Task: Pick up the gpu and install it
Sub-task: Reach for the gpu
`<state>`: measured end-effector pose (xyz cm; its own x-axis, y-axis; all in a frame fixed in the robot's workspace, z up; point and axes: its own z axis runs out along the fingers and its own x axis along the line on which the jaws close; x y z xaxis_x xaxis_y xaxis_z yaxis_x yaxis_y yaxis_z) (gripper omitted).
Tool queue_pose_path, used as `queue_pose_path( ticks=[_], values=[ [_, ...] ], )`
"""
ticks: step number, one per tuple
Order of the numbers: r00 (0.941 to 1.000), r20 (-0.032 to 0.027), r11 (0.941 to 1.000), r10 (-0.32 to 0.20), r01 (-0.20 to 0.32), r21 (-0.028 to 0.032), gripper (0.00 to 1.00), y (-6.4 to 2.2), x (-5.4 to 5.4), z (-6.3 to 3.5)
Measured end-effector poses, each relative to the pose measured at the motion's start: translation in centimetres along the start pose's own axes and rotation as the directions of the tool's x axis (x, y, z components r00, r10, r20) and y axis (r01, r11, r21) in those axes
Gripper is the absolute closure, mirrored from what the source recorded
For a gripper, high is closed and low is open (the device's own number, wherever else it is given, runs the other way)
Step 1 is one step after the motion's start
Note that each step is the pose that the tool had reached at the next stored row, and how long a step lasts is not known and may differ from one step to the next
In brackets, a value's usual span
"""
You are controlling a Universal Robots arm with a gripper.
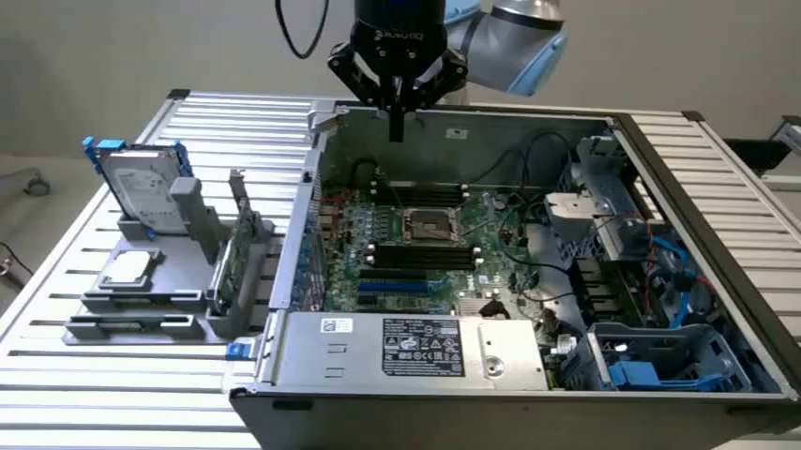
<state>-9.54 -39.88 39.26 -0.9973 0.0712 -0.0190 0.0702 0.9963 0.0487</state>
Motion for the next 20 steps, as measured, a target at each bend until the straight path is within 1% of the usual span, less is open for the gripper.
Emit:
queue_pose_path(
  ticks=[8,9,10,11,20],
  values=[
    [1.0,-0.0001,1.0,0.0,0.0,0.0,0.89,0.01,-0.1,0.0],
    [1.0,-0.0012,1.0,0.0,0.0,0.0001,0.89,0.0,0.0,0.0],
    [1.0,-0.0051,1.0,0.0,0.0,0.0005,0.89,-0.02,0.4,0.0],
    [1.0,-0.0057,1.0,0.0,0.0,0.0005,0.89,-0.06,0.8,0.02],
    [1.0,-0.0061,1.0,0.0,0.0,0.0004,0.89,-0.37,4.9,0.44]
  ],
)
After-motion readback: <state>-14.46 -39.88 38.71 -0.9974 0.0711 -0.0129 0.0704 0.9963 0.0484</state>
